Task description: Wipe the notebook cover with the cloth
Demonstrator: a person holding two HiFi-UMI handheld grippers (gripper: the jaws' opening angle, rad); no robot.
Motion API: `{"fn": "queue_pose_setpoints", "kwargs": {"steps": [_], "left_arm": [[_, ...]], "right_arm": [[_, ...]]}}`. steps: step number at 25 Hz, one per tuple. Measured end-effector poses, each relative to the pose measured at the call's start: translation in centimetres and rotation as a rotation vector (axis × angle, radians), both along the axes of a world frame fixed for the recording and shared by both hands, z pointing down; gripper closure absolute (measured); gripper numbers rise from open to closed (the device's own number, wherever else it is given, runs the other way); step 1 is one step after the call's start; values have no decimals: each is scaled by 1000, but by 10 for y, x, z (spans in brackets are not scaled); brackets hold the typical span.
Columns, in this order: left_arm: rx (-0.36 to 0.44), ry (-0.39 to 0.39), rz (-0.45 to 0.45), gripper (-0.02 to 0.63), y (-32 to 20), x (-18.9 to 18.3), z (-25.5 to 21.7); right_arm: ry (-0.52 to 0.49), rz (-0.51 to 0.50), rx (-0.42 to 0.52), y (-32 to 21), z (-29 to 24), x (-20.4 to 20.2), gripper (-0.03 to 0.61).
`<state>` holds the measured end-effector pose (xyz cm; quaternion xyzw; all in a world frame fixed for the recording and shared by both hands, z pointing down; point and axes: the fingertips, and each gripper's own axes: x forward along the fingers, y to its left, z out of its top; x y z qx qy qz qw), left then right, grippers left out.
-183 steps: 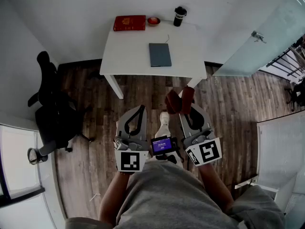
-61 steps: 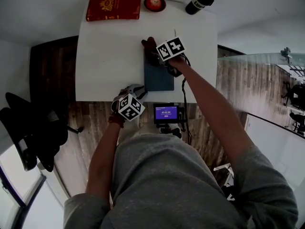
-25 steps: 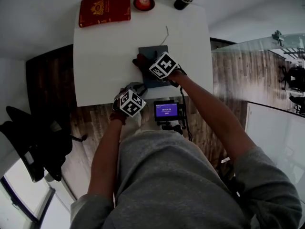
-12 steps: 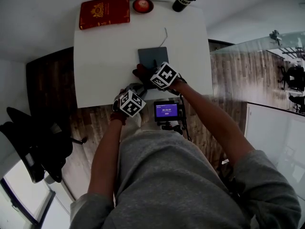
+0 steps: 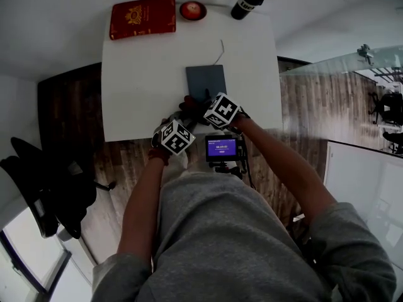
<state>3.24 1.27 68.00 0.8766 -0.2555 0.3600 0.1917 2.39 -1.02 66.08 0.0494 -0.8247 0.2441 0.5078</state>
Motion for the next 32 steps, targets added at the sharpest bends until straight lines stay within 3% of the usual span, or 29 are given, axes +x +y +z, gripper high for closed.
{"fn": "queue_pose_setpoints", "kwargs": {"steps": [6,10,22,32], "left_arm": [[-1,4,2,500,-1,0,-1],[-10,9,3,500,0,1,0],[-6,4,-4,509,0,-1,0],[-7,4,-9,515,-1,-1,0]], "right_arm": [[-20,21,-20,3,-2,1,500],[-63,12,49,-8,-14,3,499],[-140,58,230,-119,-55,10,499],[-108,110,258,-193,-29,7,499]]}}
